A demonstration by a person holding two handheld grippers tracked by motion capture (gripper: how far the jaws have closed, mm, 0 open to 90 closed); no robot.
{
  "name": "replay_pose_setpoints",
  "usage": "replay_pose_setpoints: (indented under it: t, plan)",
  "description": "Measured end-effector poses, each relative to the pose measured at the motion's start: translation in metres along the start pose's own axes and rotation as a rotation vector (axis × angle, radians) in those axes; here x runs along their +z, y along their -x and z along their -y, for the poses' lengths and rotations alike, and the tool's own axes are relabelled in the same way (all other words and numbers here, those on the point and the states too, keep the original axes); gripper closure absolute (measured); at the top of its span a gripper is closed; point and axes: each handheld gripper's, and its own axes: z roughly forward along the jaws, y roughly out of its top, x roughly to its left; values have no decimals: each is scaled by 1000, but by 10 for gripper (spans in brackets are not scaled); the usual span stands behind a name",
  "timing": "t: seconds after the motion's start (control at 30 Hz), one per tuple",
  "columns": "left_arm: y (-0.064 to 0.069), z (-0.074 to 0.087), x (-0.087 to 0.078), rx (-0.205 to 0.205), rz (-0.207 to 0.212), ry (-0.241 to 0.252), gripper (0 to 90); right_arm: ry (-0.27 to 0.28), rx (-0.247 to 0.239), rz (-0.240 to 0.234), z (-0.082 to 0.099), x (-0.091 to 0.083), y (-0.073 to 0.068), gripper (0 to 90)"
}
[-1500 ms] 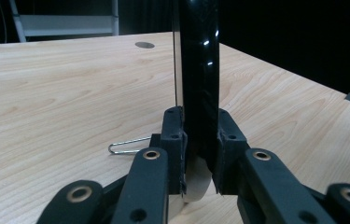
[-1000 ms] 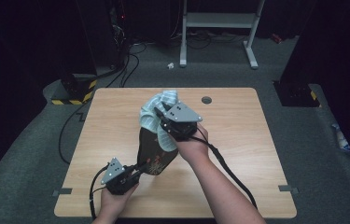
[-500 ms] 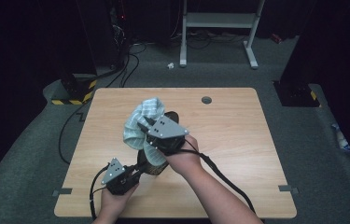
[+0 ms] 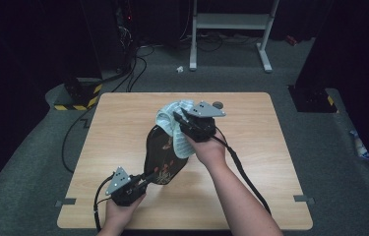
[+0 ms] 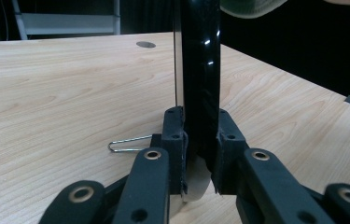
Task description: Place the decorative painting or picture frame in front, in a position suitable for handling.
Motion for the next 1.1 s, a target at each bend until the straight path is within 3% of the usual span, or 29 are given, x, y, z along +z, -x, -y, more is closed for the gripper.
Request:
replay_pose_setpoints:
  t: [0.13,0.3,0.43,0.63,0.8,0.93,1.1]
  plan:
    - [1,0,0,9,-5,-1,782,19,-68,-2,-8,-7,-14,734]
    - [1,0,0,6,-8,1,782,70,-212,-33,-21,-18,-54,735]
    - [0,0,-1,0,-6,0,781,72,-298,-80,-23,-20,-83,734]
    - [0,0,0,0,-6,-1,781,80,-318,-141,-9,-23,-104,736]
    - [1,0,0,1,-9,2,782,61,-354,-162,8,-24,-117,738]
    - [1,0,0,2,-10,5,782,63,-380,-155,17,-24,-120,739]
    - [0,0,0,2,-9,8,782,74,-410,-124,14,-24,-120,738]
